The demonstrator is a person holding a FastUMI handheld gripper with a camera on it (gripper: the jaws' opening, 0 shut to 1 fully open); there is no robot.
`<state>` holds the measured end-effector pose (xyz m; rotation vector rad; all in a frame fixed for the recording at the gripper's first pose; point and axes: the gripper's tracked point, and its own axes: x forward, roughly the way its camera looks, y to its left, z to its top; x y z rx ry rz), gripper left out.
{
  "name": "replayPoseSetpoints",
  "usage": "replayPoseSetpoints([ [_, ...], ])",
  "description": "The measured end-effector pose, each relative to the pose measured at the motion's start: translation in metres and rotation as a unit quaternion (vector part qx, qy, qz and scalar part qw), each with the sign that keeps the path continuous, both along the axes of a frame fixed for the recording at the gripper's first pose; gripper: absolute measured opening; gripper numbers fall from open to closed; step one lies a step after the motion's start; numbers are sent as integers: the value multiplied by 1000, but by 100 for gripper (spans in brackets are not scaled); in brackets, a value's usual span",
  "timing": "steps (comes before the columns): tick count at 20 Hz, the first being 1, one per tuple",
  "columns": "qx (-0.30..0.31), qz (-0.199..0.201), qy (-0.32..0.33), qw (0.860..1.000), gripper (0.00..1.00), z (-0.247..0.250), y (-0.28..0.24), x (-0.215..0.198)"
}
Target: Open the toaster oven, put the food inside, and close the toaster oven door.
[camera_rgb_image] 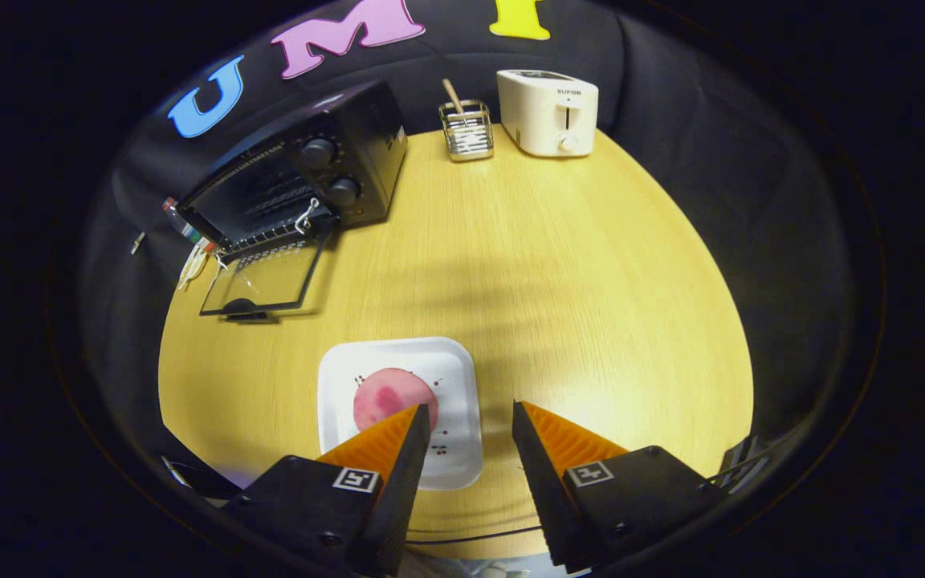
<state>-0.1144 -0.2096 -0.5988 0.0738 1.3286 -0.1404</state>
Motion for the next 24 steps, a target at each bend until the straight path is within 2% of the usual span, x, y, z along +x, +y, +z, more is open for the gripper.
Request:
replayPoseSetpoints([
  [1,6,2,10,1000,69,-8,-1,-2],
  [3,20,8,30,999,59,-22,2,-6],
  [6,22,28,46,998,59,-33,2,-6],
  [9,28,29,69,997,47,-38,6,-5],
  [11,16,46,80,996,47,-42,4,-5],
  [12,16,42,87,995,46,-39,4,-4],
  [13,15,36,99,994,11,-30,3,-3],
  [14,15,35,104,994,15,-43,6,-4],
  [19,28,59,134,989,15,-44,6,-4],
  [22,67,64,148,985,15,-43,8,-6],
  [24,109,53,159,980,14,-43,10,-4],
])
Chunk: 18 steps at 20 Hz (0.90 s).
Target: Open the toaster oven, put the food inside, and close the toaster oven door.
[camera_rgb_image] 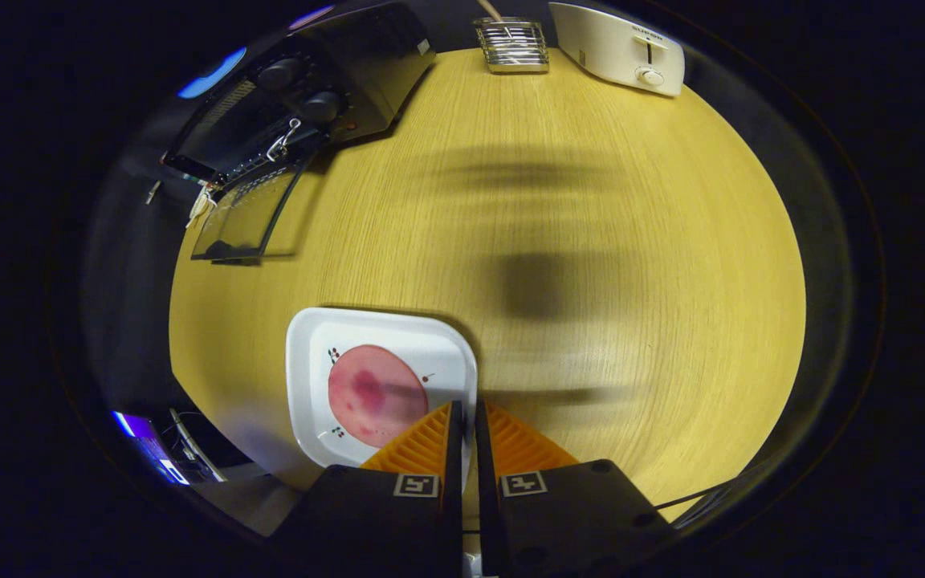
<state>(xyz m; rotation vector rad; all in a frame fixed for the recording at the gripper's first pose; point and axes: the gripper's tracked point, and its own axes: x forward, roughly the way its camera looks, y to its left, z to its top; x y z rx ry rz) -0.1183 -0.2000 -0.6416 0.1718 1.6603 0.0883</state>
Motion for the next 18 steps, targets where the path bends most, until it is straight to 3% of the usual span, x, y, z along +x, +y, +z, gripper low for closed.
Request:
replayPoseSetpoints([
  [5,119,-115,70,984,10,2,7,-4],
  [7,139,-133,75,978,11,3,8,-6],
  [8,145,-145,78,976,11,-20,7,16],
  [9,164,-169,82,968,5,-18,15,-8],
  [12,180,-224,78,955,5,-41,6,-19],
  [18,164,-232,55,957,5,-15,12,-28],
])
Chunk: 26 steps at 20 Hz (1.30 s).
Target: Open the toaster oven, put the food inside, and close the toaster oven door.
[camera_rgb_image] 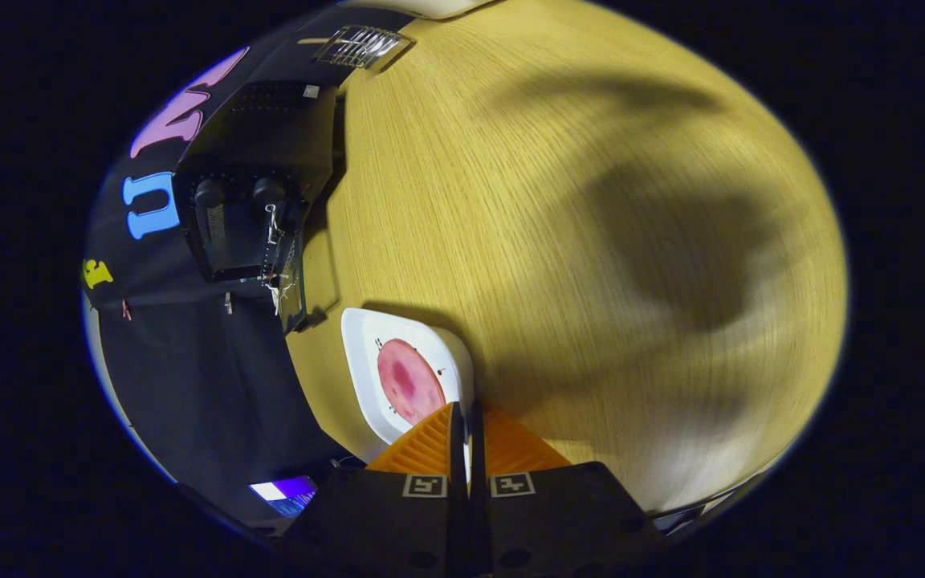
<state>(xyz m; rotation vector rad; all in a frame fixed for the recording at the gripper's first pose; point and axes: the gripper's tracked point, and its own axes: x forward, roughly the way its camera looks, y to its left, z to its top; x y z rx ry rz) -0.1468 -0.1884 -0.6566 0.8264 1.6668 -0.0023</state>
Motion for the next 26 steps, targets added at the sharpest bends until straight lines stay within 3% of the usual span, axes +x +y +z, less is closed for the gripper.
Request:
replayPoseSetpoints([
  [4,3,-75,-21,997,5,31,1,2],
  [8,4,-161,-55,985,5,69,41,16],
  [11,-8,-237,-73,969,5,81,73,34],
  [19,-19,-376,-73,923,5,59,189,120],
  [26,-54,-477,-73,874,5,20,210,212],
])
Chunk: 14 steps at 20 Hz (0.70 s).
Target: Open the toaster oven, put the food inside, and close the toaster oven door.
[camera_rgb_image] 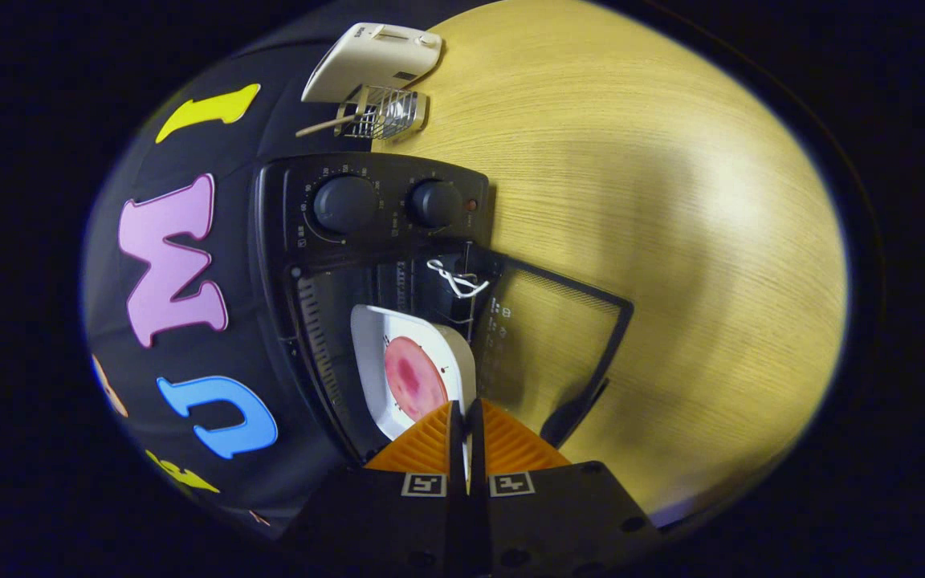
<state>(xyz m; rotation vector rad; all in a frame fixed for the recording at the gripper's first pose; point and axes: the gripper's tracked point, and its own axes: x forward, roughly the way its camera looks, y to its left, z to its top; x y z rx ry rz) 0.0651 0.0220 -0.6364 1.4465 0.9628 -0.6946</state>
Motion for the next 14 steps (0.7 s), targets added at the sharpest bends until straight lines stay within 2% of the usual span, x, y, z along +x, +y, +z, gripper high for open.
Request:
replayPoseSetpoints([
  [5,0,-54,-5,999,5,-25,11,54],
  [9,-32,-41,11,999,5,-46,14,68],
  [11,-18,-53,-7,998,6,-44,16,78],
  [13,-1,-61,-11,998,13,-45,19,81],
  [14,-4,-56,-5,998,22,-43,20,78],
])
